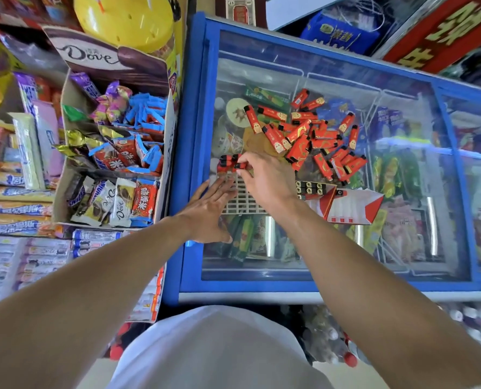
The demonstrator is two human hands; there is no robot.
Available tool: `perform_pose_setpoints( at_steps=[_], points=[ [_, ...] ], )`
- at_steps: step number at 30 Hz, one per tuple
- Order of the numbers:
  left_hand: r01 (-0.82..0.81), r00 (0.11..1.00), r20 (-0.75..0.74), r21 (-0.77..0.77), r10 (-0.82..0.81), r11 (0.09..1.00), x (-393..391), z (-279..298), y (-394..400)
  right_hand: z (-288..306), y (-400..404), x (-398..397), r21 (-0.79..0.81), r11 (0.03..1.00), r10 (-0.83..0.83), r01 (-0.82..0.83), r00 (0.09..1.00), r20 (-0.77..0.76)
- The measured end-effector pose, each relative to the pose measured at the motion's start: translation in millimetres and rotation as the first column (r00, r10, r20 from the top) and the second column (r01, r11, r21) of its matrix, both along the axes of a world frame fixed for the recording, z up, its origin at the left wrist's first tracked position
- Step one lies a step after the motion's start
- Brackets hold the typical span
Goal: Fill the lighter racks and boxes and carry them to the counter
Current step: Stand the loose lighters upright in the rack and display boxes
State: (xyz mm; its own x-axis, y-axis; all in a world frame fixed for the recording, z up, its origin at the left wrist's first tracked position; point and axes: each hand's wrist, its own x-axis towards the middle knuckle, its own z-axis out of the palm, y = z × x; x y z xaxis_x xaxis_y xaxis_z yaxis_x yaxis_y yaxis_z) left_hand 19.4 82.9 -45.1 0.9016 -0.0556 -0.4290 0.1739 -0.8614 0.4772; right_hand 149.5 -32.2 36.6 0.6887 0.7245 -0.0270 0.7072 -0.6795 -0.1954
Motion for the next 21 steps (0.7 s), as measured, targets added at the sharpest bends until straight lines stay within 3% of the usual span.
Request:
perform_pose_setpoints(
  at_steps=[11,21],
  points=[
    [-0.025,1.0,0.003,-0.002,0.025,1.0,0,7,-3,-9,3,2,-0.022,0.999,0.041,-0.042,0.999,-0.004],
    [-0.042,0.999,-0.006,0.038,0.042,0.998,0,7,-7,-7,-8,14,0.181,0.979,0.086,-0.095,0.995,0.056]
  ],
)
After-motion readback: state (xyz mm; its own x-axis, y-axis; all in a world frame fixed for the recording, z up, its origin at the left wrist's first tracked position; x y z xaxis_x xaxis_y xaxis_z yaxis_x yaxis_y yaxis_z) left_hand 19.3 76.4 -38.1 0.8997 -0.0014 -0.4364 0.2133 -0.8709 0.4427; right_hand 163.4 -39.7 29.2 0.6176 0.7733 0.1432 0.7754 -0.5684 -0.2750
